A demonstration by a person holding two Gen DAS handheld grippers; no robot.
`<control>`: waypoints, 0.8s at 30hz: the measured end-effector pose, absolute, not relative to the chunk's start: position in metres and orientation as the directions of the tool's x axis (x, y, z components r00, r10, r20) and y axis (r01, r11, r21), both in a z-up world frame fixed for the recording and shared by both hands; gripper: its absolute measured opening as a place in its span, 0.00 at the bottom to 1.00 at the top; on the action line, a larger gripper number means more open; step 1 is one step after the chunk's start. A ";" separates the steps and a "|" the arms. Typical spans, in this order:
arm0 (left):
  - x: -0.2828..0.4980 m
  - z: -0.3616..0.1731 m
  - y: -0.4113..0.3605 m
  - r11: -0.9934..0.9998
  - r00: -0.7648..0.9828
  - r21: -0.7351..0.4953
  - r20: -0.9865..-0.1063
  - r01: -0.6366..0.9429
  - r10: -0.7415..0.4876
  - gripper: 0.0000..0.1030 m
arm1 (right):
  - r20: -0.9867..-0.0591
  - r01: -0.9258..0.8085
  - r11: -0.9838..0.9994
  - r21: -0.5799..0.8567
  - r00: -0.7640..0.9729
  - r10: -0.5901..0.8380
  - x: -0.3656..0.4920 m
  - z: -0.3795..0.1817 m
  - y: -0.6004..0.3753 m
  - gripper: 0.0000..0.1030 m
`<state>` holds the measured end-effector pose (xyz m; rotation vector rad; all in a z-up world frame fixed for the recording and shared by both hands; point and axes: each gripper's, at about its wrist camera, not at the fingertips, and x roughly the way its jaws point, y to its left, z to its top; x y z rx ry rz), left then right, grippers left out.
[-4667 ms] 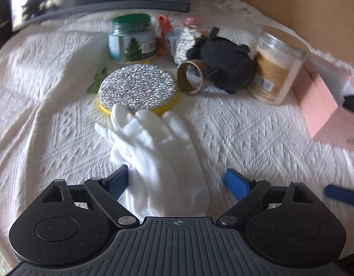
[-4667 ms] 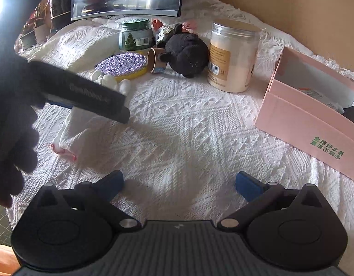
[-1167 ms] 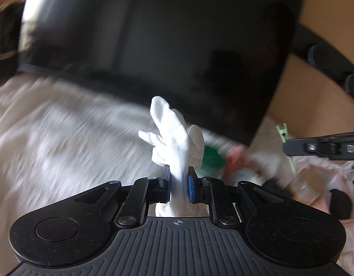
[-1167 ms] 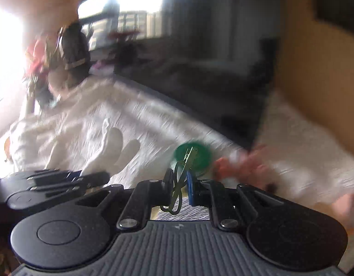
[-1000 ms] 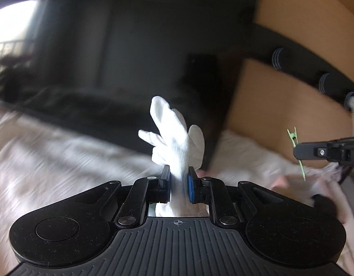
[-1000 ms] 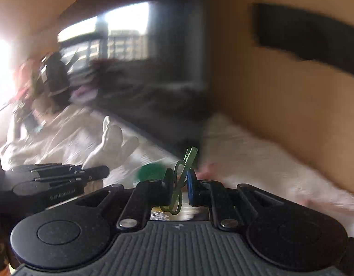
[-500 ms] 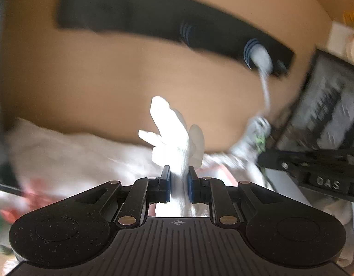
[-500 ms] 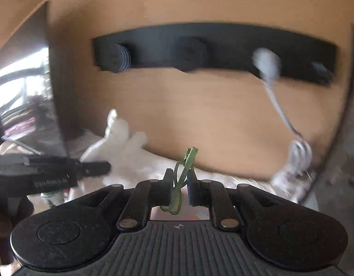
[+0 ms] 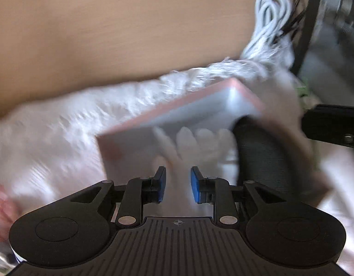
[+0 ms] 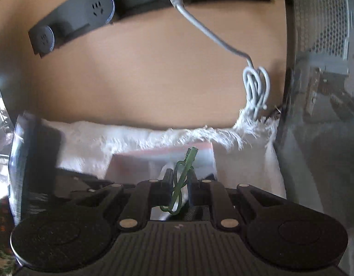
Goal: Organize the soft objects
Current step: 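Carry the white glove and green clip into the pink box, open both tools, then move the left tool to the yellow rim of the glitter pad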
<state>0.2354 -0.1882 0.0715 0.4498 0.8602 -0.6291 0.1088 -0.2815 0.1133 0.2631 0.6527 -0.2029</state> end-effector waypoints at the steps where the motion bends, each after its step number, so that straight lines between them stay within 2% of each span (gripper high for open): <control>1: 0.236 0.074 -0.178 0.742 0.511 0.111 -0.790 0.661 -0.337 0.25 | -0.628 0.272 0.945 0.180 0.772 -0.103 0.110 0.109 -0.283 0.12; 8: 0.269 0.116 -0.116 0.777 0.451 -0.331 -0.666 0.536 -0.594 0.26 | -0.652 0.256 0.931 0.259 0.758 -0.027 0.119 0.093 -0.285 0.12; 10: 0.271 0.126 -0.099 0.758 0.449 -0.410 -0.625 0.508 -0.639 0.26 | -0.663 0.225 0.929 0.295 0.748 0.030 0.128 0.083 -0.280 0.12; 13: 0.256 0.137 -0.070 0.759 0.498 -0.419 -0.578 0.499 -0.647 0.26 | -0.690 0.188 0.918 0.348 0.714 0.115 0.147 0.064 -0.271 0.12; 16: 0.236 0.139 -0.037 0.793 0.544 -0.402 -0.579 0.458 -0.607 0.26 | -0.731 0.173 0.911 0.375 0.659 0.176 0.168 0.040 -0.261 0.12; 21: 0.197 0.122 0.028 0.906 0.666 -0.297 -0.614 0.302 -0.424 0.26 | -0.761 0.156 0.940 0.304 0.633 0.141 0.180 0.028 -0.243 0.12; 23: 0.180 0.114 0.059 0.927 0.699 -0.289 -0.612 0.240 -0.371 0.26 | -0.771 0.151 0.953 0.262 0.626 0.112 0.179 0.032 -0.235 0.19; 24: 0.172 0.110 0.075 0.934 0.710 -0.288 -0.611 0.212 -0.350 0.26 | -0.774 0.150 0.958 0.243 0.625 0.099 0.177 0.035 -0.231 0.35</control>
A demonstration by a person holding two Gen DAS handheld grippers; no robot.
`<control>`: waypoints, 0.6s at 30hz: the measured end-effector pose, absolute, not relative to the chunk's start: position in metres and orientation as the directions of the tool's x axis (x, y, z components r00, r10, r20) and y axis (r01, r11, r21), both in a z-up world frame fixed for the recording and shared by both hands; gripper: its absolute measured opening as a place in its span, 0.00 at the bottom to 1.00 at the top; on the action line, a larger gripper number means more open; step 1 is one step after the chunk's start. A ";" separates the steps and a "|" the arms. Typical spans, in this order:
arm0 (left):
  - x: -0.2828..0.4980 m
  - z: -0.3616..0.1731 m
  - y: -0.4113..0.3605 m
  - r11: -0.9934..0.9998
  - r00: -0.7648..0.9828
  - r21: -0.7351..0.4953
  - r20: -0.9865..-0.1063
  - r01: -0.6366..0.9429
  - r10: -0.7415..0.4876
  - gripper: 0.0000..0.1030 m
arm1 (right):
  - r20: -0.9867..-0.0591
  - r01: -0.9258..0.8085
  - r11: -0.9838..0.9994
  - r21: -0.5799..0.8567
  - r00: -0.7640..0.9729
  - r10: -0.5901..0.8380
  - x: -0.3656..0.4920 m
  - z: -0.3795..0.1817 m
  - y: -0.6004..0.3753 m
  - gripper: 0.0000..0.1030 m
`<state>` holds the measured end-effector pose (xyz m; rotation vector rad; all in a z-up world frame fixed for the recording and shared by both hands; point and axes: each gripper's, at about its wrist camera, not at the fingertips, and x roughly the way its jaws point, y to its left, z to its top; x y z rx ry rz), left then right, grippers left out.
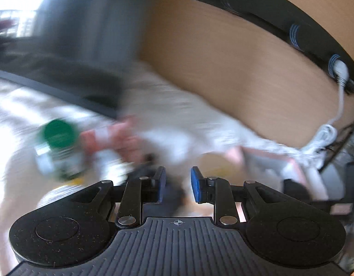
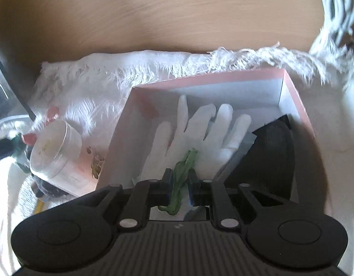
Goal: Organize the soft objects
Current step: 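Move the left tool to the yellow rim of the glitter pad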
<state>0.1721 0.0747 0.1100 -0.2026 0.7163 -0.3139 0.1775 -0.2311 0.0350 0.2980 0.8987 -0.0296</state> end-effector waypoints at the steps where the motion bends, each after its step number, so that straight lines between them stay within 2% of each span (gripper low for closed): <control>1: 0.165 0.107 0.090 0.941 0.720 -0.285 -0.612 0.185 -0.327 0.26 | -0.770 0.151 0.962 0.227 0.633 0.083 0.174 0.041 -0.228 0.56; 2: 0.158 0.102 0.106 0.947 0.727 -0.278 -0.617 0.159 -0.303 0.26 | -0.756 0.154 0.967 0.203 0.652 0.055 0.168 0.048 -0.222 0.63; 3: 0.151 0.098 0.121 0.953 0.729 -0.273 -0.624 0.134 -0.281 0.26 | -0.741 0.156 0.971 0.179 0.671 0.029 0.162 0.057 -0.217 0.66; 6: 0.139 0.082 0.165 0.954 0.719 -0.296 -0.650 0.058 -0.245 0.26 | -0.695 0.131 0.984 0.119 0.719 -0.012 0.147 0.088 -0.196 0.66; 10: 0.125 0.059 0.202 0.934 0.698 -0.357 -0.670 -0.006 -0.252 0.26 | -0.638 0.053 0.996 0.071 0.770 0.005 0.135 0.123 -0.150 0.68; 18: 0.117 0.052 0.242 0.901 0.696 -0.432 -0.635 0.038 -0.334 0.26 | -0.688 -0.148 0.985 0.090 0.706 0.169 0.154 0.131 -0.045 0.70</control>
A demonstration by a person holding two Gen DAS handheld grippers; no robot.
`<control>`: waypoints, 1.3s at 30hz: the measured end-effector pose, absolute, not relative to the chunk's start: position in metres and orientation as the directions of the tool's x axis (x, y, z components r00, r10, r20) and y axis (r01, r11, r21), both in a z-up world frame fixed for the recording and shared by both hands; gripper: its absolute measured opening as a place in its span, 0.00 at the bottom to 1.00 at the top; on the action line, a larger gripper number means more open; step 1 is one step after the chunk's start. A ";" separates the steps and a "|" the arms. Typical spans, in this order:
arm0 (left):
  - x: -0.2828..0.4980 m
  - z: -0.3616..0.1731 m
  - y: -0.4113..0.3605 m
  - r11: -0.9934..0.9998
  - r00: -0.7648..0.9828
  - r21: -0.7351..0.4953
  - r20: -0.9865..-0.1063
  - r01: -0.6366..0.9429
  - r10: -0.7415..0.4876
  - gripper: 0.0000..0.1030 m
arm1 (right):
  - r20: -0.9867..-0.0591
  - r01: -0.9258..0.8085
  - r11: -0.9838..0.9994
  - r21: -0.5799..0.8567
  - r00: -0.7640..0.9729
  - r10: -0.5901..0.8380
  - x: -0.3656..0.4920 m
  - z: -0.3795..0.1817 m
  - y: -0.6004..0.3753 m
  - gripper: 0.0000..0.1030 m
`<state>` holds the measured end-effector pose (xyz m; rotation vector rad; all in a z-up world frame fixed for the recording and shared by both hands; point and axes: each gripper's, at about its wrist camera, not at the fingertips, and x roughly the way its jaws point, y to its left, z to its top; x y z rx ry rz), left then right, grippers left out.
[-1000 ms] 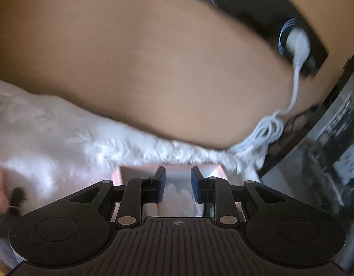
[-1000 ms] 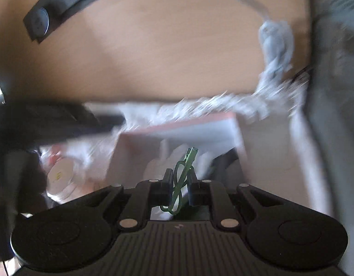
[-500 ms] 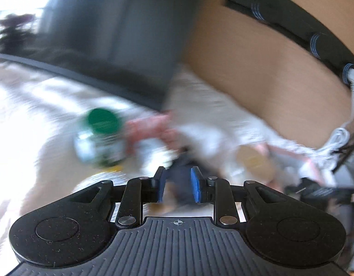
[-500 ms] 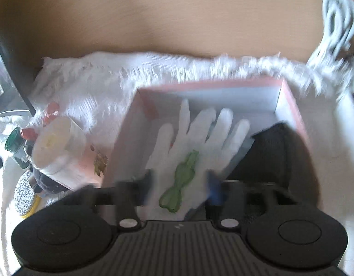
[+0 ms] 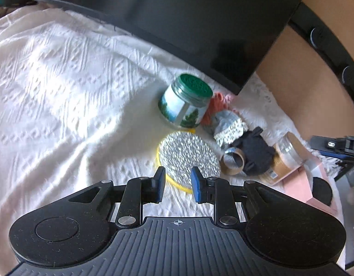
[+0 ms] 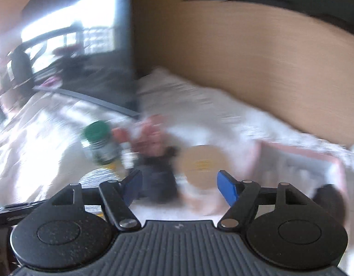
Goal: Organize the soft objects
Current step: 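Move the left tool to the yellow rim of the glitter pad, then close the left tool on the glitter pad's yellow rim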
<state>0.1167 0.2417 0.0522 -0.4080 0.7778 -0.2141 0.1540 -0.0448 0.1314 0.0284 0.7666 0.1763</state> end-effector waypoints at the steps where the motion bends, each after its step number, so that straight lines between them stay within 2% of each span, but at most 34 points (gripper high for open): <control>1: 0.118 0.052 0.247 0.899 0.695 -0.436 -0.631 0.048 -0.344 0.26 | -0.695 -0.163 0.982 0.101 0.695 0.187 0.159 0.130 -0.033 0.70; 6: 0.124 0.044 0.265 0.891 0.679 -0.445 -0.628 0.086 -0.380 0.26 | -0.763 -0.195 0.962 0.190 0.587 0.270 0.193 0.115 0.018 0.70; 9: 0.134 0.035 0.265 0.876 0.661 -0.469 -0.623 0.114 -0.419 0.26 | -0.797 -0.194 0.964 0.182 0.545 0.261 0.203 0.098 0.034 0.69; 11: 0.142 0.028 0.263 0.861 0.653 -0.497 -0.616 0.112 -0.441 0.26 | -0.809 -0.209 0.969 0.134 0.542 0.229 0.203 0.087 0.039 0.57; 12: 0.146 0.024 0.261 0.855 0.650 -0.508 -0.614 0.107 -0.447 0.26 | -0.812 -0.227 0.968 0.106 0.542 0.216 0.199 0.082 0.041 0.45; 13: 0.150 0.021 0.258 0.852 0.649 -0.514 -0.614 0.104 -0.449 0.26 | -0.815 -0.241 0.967 0.082 0.542 0.204 0.194 0.076 0.042 0.40; 21: 0.195 0.005 0.250 0.873 0.640 -0.484 -0.651 0.064 -0.408 0.26 | -0.838 -0.278 0.959 0.062 0.507 0.202 0.187 0.027 0.032 0.40; 26: 0.213 -0.003 0.245 0.865 0.597 -0.494 -0.670 0.085 -0.441 0.27 | -0.826 -0.269 0.959 0.087 0.518 0.220 0.187 0.018 0.027 0.40; 32: 0.224 -0.014 0.256 0.796 0.599 -0.604 -0.624 0.039 -0.502 0.27 | -0.824 -0.270 0.959 0.080 0.523 0.216 0.191 0.011 0.024 0.40; 34: 0.223 -0.013 0.256 0.783 0.580 -0.620 -0.622 0.044 -0.526 0.31 | -0.823 -0.279 0.958 0.067 0.527 0.211 0.191 0.010 0.026 0.40; 36: 0.219 -0.008 0.253 0.782 0.563 -0.619 -0.624 0.067 -0.542 0.44 | -0.823 -0.285 0.957 0.054 0.530 0.204 0.190 0.010 0.028 0.40; 39: 0.213 0.002 0.248 0.793 0.556 -0.603 -0.632 0.084 -0.540 0.46 | -0.822 -0.290 0.956 0.040 0.534 0.196 0.190 0.010 0.029 0.40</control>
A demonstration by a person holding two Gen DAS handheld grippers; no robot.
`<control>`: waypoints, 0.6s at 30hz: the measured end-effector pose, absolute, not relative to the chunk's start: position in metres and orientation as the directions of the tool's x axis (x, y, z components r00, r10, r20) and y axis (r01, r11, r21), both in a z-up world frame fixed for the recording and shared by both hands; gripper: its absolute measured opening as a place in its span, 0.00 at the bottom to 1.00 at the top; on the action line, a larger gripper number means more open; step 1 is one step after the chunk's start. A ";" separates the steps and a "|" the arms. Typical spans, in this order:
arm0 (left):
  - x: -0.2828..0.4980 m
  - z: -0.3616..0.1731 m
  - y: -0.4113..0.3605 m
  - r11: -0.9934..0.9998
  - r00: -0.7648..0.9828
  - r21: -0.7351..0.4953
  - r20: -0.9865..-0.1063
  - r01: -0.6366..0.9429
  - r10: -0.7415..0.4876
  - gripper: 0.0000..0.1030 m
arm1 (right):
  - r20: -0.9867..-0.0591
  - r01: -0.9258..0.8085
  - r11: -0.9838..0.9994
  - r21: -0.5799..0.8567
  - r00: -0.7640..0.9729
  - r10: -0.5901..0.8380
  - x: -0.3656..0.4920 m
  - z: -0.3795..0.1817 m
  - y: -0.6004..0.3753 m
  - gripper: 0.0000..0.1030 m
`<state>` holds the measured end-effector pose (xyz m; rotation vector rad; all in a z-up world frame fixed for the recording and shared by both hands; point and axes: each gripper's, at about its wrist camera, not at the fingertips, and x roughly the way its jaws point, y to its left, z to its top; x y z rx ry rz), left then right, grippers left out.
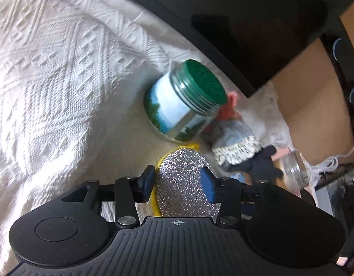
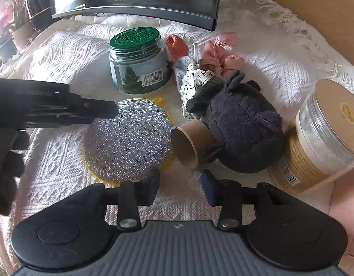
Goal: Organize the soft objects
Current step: 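Close the left tool on the glitter pad's yellow rim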
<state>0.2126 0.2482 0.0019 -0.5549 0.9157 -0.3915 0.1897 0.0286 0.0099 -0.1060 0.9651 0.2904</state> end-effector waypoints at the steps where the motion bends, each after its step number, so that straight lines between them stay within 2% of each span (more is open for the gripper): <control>1: 0.210 0.006 0.247 0.796 0.556 -0.599 -0.635 0.085 -0.537 0.46 | -0.822 -0.291 0.956 0.036 0.535 0.194 0.189 0.010 0.029 0.40; 12: 0.170 0.048 0.233 0.786 0.546 -0.591 -0.604 0.182 -0.581 0.46 | -0.821 -0.306 0.952 0.013 0.541 0.185 0.181 0.011 0.027 0.40; 15: 0.169 0.048 0.223 0.771 0.501 -0.601 -0.611 0.210 -0.612 0.41 | -0.819 -0.318 0.948 0.024 0.537 0.201 0.178 0.011 0.025 0.40; 18: 0.168 0.040 0.208 0.785 0.467 -0.580 -0.645 0.217 -0.605 0.41 | -0.816 -0.350 0.936 0.036 0.531 0.230 0.171 0.012 0.029 0.40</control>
